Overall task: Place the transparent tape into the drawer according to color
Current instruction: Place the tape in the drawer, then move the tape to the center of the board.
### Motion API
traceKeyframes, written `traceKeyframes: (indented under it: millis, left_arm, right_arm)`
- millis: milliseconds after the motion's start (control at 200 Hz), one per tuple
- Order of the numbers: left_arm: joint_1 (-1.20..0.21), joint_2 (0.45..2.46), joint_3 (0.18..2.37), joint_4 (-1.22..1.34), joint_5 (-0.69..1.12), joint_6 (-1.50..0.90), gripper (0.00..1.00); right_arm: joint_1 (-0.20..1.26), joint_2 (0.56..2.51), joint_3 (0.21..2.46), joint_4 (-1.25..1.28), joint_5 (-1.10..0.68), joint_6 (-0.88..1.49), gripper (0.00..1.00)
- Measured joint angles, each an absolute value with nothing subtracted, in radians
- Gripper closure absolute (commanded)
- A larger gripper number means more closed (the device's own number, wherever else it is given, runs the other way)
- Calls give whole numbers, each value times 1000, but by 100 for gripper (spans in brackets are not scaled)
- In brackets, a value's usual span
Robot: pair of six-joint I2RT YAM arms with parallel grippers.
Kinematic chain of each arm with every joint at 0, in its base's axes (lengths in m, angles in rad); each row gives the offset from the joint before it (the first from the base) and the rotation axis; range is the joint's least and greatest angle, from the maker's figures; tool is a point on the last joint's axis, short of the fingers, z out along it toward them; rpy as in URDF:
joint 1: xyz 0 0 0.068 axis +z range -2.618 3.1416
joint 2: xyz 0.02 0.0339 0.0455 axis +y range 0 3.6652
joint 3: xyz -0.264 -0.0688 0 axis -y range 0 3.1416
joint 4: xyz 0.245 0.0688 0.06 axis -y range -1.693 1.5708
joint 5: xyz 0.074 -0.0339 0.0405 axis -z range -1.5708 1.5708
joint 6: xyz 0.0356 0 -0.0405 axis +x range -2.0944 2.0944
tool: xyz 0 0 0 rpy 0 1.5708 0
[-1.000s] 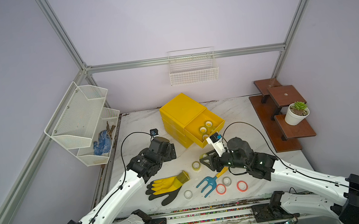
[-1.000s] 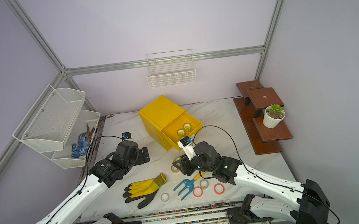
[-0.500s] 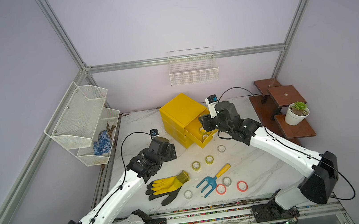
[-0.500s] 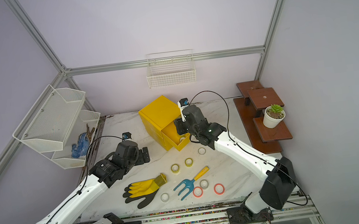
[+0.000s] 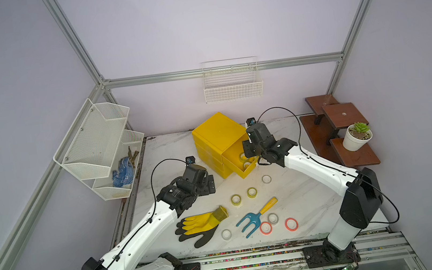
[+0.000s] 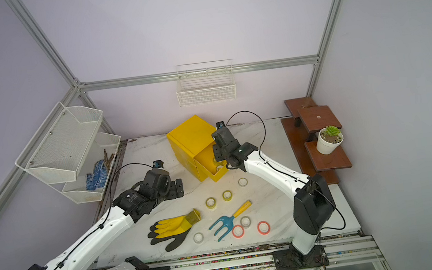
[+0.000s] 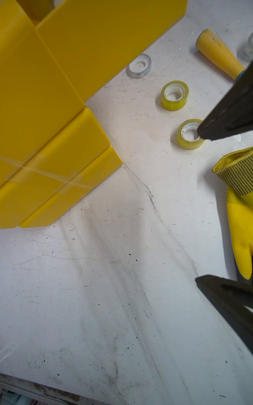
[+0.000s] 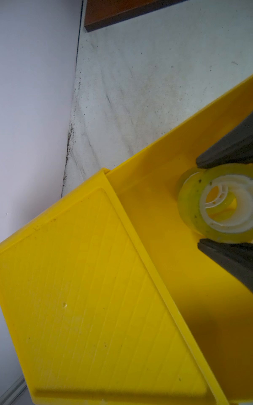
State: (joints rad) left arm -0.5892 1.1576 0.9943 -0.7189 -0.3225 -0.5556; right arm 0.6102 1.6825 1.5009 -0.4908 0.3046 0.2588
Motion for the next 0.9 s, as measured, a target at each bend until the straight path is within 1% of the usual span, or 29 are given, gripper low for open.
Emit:
traceKeyframes:
  millis: [85, 95, 125, 345, 450, 585, 755, 900]
  left_arm:
    - [-589, 1166, 994, -719, -314, -556, 0]
    - [-589, 1167, 994, -719, -313, -556, 0]
    - [-589, 1169, 994, -719, -311, -556, 0]
    - [-589, 1184, 994, -719, -295, -551, 0]
    - [-589, 1195, 994, -719, -284, -543, 0]
    - [-589, 1216, 995, -719, -260, -530, 0]
    - [-589, 1249, 1000, -720, -218, -508, 0]
    - [-589, 1283, 1012, -718, -177, -493, 0]
  right_arm:
    - [610, 1685, 1512, -491, 303, 258, 35]
    - [610, 1685, 1514, -490, 303, 258, 32]
    - [610, 1686, 1517, -489, 302, 259, 30]
    - [608, 1681, 1530, -481, 290, 265, 29]
    - [608, 1646, 1508, -467, 266, 276, 29]
    - [608, 1523, 1419, -426, 217, 292, 29]
    - [608, 1304, 1238, -327, 166, 314, 29]
    - [608, 1153, 1066, -253, 160, 344, 28]
